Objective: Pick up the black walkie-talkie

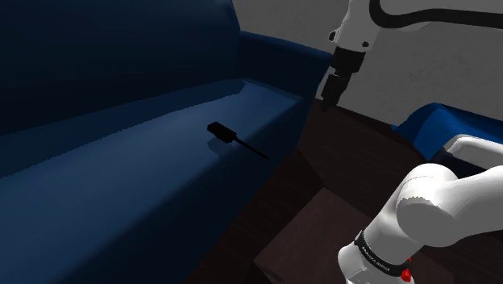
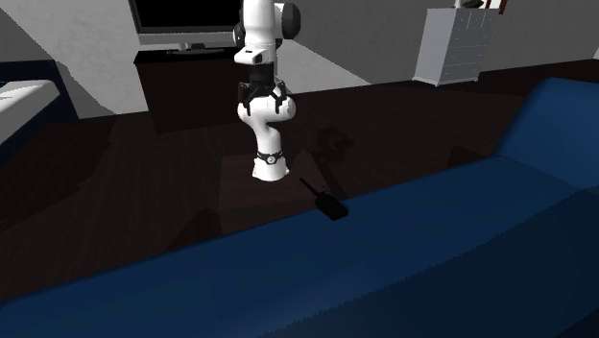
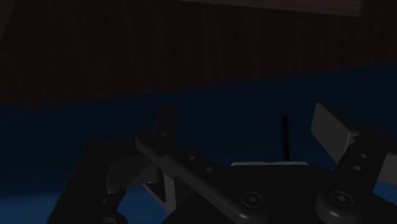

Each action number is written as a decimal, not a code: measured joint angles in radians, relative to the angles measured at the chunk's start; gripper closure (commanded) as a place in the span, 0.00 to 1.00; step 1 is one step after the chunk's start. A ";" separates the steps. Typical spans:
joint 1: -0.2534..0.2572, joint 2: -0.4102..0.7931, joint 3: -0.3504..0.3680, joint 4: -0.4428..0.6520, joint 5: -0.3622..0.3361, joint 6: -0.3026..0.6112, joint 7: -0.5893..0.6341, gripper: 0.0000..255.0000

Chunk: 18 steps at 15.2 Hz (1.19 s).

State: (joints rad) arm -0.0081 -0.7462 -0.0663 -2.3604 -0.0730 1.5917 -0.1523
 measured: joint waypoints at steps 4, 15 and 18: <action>0.013 0.036 0.010 -0.021 0.014 0.066 0.009 0.00; 0.083 0.339 0.069 -0.016 0.081 0.421 0.050 0.00; 0.097 0.428 0.080 0.007 0.093 0.505 0.050 0.00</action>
State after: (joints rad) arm 0.0891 -0.3186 0.0133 -2.3531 0.0197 2.0965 -0.1019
